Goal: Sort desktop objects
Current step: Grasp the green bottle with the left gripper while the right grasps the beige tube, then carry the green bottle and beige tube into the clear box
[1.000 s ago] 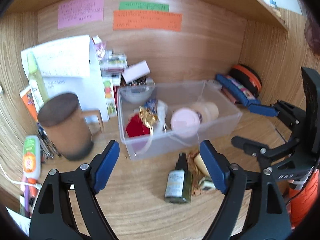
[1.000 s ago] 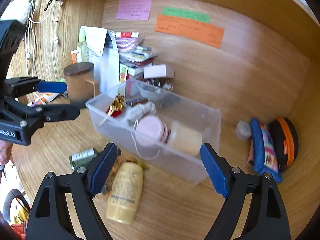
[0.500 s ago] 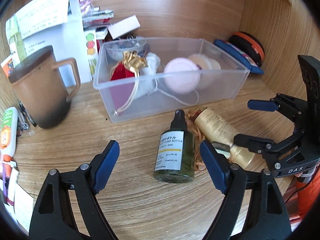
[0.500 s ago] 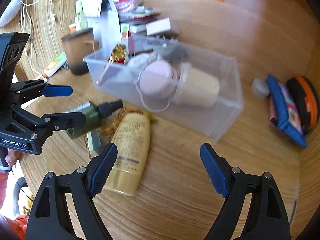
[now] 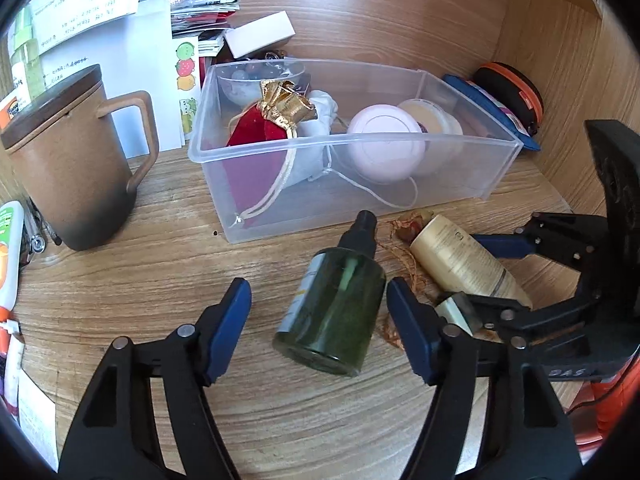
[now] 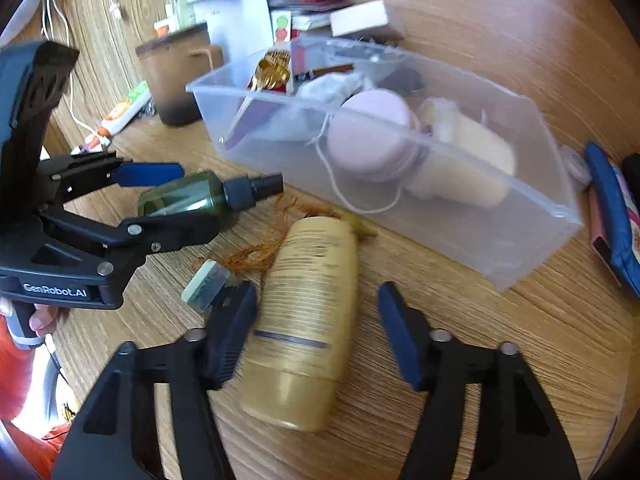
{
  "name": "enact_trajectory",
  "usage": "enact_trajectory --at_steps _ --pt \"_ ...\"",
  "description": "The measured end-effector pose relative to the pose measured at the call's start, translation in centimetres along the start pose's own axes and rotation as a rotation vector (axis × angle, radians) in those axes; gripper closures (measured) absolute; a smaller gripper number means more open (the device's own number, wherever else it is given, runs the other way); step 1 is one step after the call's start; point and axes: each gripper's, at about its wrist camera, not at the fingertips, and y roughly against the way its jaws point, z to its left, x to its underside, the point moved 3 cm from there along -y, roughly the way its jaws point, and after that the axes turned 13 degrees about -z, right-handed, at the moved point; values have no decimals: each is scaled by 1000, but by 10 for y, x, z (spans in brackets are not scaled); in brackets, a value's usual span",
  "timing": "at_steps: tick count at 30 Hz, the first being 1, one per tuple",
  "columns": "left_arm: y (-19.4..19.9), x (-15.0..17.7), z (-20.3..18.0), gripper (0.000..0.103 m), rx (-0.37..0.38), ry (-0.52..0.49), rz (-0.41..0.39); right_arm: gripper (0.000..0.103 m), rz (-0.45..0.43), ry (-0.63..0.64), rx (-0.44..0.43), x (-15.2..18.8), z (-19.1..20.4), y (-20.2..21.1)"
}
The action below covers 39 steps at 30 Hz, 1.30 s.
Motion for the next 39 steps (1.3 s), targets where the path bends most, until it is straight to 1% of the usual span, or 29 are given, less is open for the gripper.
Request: enact_trajectory --at_steps 1,4,7,10,13,18,22,30,39 --pt "-1 -1 0 36 0 -5 -2 55 -5 8 12 -2 1 0" --pt "-6 -1 0 38 4 -12 5 56 -15 -6 3 -2 1 0" --pt "-14 -2 -2 46 1 -25 21 57 -29 2 17 -3 5 3" --pt "-19 -3 -6 58 -19 -51 26 57 -37 6 35 -5 8 5" --pt "-18 -2 -6 62 -18 -50 21 57 -27 -34 20 -7 3 7" --pt "-10 -6 3 62 -7 7 -6 57 -47 -83 16 -10 -6 18" --pt "1 -9 4 62 -7 24 -34 57 -76 -114 21 -11 -14 31" --pt "29 -22 -6 62 7 23 -101 57 -132 -127 37 -18 -22 54" --pt "51 -50 -16 62 27 4 -162 58 -196 -106 42 -41 -23 77"
